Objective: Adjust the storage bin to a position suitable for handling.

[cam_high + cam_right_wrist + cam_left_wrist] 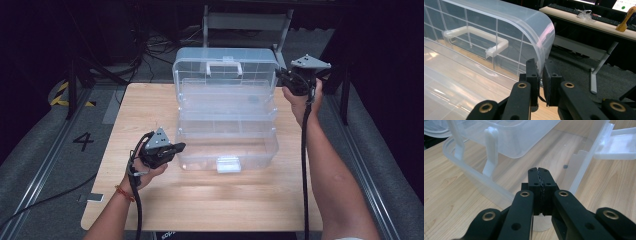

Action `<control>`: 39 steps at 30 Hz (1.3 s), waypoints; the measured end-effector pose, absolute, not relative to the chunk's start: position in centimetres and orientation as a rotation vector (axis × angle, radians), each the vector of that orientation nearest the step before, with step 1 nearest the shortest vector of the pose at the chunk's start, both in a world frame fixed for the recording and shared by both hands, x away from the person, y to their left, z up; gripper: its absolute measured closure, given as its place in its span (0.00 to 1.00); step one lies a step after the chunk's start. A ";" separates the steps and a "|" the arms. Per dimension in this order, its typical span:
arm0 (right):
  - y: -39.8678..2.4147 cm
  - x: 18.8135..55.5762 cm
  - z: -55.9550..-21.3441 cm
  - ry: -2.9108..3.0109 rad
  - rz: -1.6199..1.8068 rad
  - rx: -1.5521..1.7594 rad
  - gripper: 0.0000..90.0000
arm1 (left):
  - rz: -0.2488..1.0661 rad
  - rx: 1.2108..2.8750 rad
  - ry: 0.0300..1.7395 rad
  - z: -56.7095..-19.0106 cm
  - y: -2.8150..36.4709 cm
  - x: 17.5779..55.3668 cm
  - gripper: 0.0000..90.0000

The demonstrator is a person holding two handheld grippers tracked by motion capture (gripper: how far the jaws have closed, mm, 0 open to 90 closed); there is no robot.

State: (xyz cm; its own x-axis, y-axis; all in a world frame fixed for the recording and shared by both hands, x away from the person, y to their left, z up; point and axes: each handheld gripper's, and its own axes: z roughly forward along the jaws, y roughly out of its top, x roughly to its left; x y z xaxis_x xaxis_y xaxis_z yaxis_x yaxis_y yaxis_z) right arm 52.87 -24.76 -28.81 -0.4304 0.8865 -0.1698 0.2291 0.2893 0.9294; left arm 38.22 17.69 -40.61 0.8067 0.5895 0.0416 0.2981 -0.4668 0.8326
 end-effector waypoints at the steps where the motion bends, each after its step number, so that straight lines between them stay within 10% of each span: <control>1: -24.7 53.0 -28.8 1.842 1.159 1.008 0.93 | 0.408 2.086 0.650 -40.6 17.7 38.3 0.99; 39: -24.6 57.3 -28.9 1.897 1.143 1.093 0.92 | 0.387 2.077 0.637 -41.0 17.4 38.8 0.99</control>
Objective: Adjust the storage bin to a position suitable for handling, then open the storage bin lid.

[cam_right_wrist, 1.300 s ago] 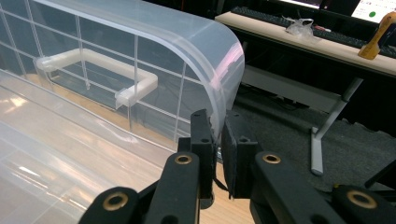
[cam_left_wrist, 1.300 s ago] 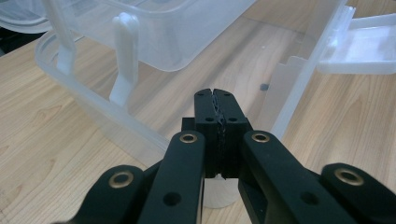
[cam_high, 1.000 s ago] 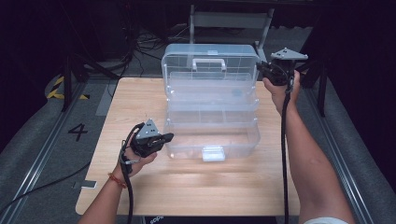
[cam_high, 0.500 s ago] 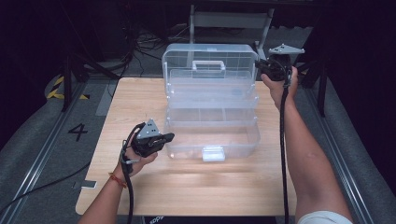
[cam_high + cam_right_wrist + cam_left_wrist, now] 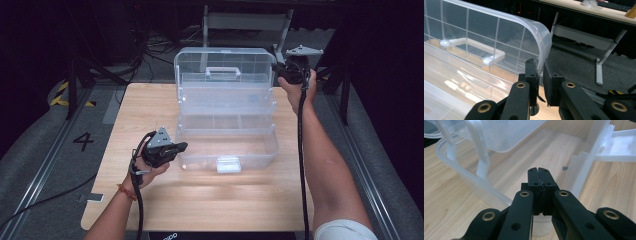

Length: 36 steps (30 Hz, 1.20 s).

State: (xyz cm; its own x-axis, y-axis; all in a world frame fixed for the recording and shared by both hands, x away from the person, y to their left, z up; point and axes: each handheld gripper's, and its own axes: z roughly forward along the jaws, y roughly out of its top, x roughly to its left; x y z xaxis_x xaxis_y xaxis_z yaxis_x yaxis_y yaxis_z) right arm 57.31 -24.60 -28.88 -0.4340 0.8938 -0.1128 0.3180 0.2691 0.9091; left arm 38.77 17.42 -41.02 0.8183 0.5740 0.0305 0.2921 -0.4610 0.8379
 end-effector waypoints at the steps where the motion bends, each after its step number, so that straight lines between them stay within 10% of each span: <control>1: -24.6 57.3 -28.8 1.899 1.141 1.092 0.92 | 0.386 2.077 0.638 -41.0 17.4 38.8 0.99; 36: -24.3 61.9 -31.1 1.975 1.073 1.188 0.99 | 0.401 2.062 0.664 -41.2 17.1 38.5 0.98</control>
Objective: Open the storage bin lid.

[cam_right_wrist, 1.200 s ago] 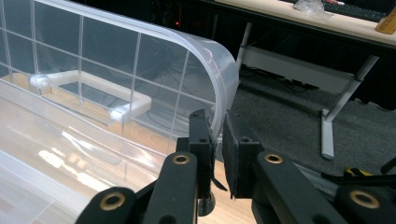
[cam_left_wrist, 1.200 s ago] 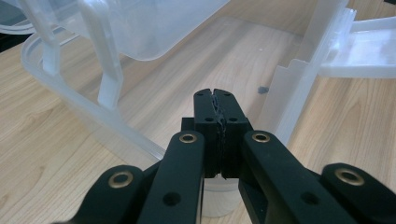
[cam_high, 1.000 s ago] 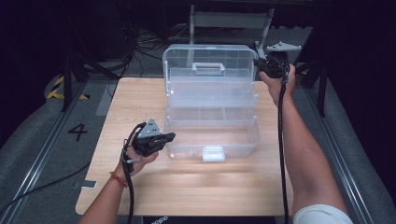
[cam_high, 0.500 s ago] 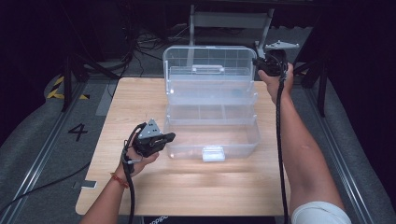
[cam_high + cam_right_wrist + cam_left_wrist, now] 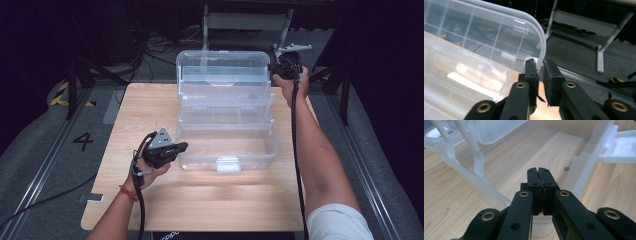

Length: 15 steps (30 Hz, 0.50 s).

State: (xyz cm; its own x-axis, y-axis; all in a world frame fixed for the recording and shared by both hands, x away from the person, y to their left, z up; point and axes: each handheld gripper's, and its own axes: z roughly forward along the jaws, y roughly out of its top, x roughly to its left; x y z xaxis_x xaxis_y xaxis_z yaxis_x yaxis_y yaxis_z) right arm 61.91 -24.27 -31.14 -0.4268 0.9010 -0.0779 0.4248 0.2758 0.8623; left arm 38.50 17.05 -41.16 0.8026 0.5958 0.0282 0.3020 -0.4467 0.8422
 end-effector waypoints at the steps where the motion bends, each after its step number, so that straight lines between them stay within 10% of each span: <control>1: -24.1 62.1 -31.6 1.995 1.090 1.191 1.00 | 0.404 2.063 0.663 -41.2 17.1 38.5 0.98; 15: -24.4 62.3 -34.6 2.076 1.003 1.208 1.00 | 0.402 2.064 0.664 -41.1 17.2 38.4 0.98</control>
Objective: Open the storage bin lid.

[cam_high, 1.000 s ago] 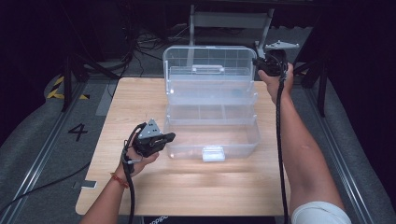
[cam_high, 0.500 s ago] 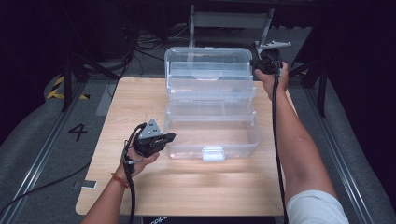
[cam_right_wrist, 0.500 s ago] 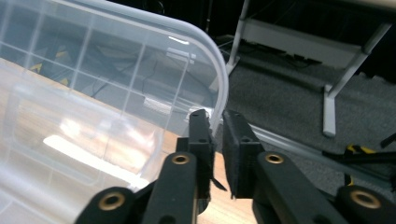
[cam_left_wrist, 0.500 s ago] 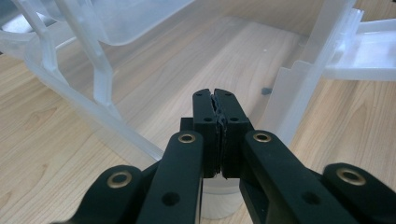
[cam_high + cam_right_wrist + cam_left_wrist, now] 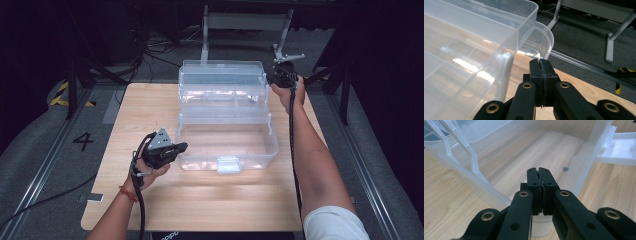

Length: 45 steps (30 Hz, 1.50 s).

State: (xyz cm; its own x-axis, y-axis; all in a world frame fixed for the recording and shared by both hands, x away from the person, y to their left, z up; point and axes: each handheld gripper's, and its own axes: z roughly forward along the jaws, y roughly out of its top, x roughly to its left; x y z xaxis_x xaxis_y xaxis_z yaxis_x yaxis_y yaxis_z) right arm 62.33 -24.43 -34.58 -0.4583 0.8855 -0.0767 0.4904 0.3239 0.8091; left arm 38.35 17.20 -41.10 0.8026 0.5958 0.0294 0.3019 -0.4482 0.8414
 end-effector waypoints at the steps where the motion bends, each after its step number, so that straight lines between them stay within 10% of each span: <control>1: -24.5 62.3 -34.6 2.079 0.992 1.201 1.00 | 0.407 2.067 0.662 -41.1 17.2 38.4 0.98; 45: -28.5 50.5 -32.2 2.134 1.101 0.948 0.84 | 0.533 2.071 0.729 -38.2 21.8 37.1 0.84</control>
